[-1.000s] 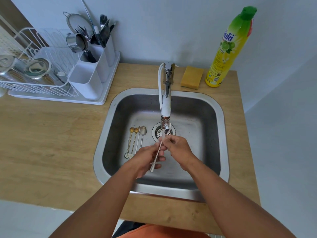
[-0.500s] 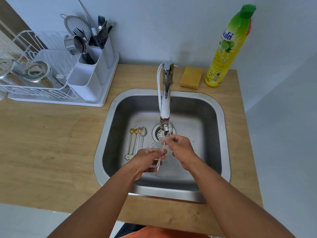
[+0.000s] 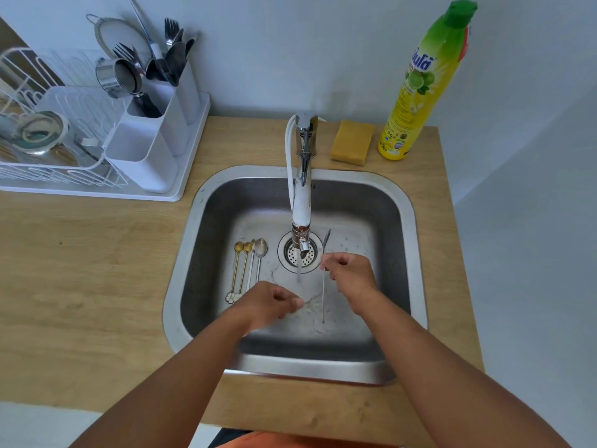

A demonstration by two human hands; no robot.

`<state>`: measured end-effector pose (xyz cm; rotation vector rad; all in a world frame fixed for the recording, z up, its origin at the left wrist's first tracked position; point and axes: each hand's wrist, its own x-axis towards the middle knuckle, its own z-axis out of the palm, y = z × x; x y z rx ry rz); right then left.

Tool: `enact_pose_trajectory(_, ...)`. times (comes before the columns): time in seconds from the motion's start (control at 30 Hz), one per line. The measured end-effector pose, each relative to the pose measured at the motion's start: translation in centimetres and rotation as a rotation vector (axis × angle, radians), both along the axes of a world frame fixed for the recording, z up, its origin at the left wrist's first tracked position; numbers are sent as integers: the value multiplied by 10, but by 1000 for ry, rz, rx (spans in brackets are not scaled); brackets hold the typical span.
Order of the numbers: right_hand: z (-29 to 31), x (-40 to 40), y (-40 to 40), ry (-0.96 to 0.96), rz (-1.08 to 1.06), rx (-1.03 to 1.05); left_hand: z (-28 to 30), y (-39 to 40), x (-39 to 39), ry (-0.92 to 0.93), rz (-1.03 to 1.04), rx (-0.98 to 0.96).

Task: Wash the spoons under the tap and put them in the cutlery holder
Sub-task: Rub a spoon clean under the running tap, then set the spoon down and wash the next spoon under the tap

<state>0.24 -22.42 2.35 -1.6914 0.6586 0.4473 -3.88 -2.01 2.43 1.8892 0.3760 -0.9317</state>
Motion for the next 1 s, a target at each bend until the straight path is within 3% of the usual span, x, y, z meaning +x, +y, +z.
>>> enact_pose_trajectory(0.1,-8,4,-2,-19,106,-353,-10,13,14,-147,65,351)
enact_pose_trajectory(0.2,-15,3,3,-12,177,-556,-15,26,28,-222,66,697)
enact_pose_trajectory(0.33,-24,-2,10,-6,271,-652,-22,30,38,-249,-27,855)
enact_pose_trajectory(0.53,-33,-3,14,-8,337,-723,-32,26,36,-219,-149,885)
enact_pose_trajectory(0.83,-39,5,16,10,363,-661,-41,21,31,-91,5,824)
enact_pose_trajectory(1.0,-46,4,10,7,351,-612,-43,19,27,-16,-15,779)
